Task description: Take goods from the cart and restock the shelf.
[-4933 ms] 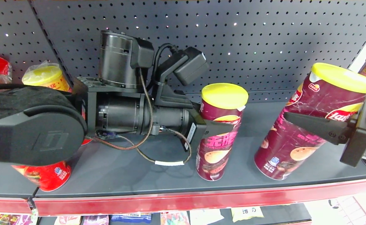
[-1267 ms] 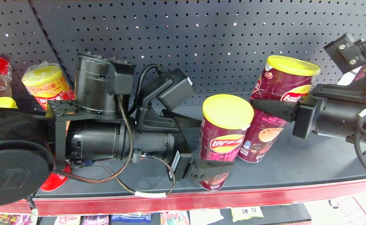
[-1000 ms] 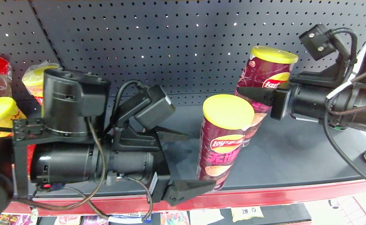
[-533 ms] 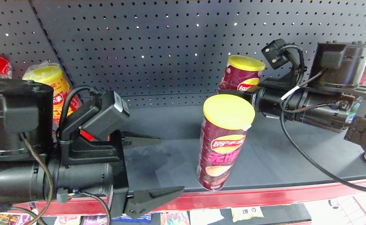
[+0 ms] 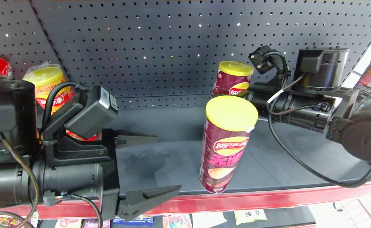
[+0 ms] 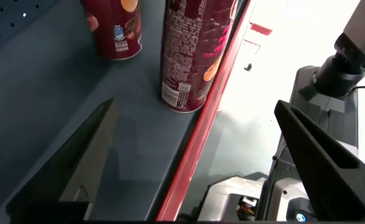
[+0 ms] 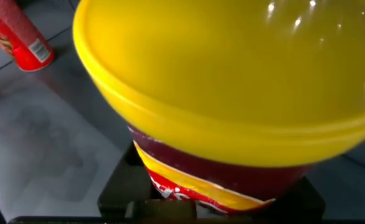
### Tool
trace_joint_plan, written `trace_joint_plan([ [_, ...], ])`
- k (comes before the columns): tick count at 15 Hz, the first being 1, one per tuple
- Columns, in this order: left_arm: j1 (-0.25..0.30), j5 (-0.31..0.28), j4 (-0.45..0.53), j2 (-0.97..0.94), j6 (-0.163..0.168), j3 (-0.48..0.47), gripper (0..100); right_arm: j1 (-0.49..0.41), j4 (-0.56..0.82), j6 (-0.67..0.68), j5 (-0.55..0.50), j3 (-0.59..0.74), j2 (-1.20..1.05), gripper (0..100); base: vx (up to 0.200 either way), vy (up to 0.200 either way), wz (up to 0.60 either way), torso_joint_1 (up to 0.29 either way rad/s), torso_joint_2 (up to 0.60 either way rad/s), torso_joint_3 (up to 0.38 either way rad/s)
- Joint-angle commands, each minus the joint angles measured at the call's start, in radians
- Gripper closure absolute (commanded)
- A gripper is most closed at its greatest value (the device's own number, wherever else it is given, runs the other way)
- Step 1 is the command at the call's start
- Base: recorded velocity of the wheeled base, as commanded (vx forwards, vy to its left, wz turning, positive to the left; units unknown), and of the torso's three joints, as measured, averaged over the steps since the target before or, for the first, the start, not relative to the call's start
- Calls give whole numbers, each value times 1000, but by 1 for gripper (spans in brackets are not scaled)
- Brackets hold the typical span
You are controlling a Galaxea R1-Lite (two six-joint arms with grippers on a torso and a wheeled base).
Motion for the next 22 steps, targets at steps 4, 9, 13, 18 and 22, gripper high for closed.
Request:
trace_joint_plan([
  [4,0,0,0,2,0,0,0,7,1,0,0,-8,14,100,0,0,0,0,0,0],
  [9,0,0,0,0,-2,12,0,13,1,3,-1,-6,3,0,0,0,0,0,0,0],
  [13,0,0,0,2,-2,12,0,13,1,1,-7,26,-44,0,0,0,0,0,0,0],
  [18,0,0,0,5,-2,15,0,1,1,3,-9,178,-170,0,0,0,0,0,0,0],
  [22,-1,-2,0,22,-2,12,0,-13,1,3,-9,236,-221,0,0,0,0,0,0,0],
])
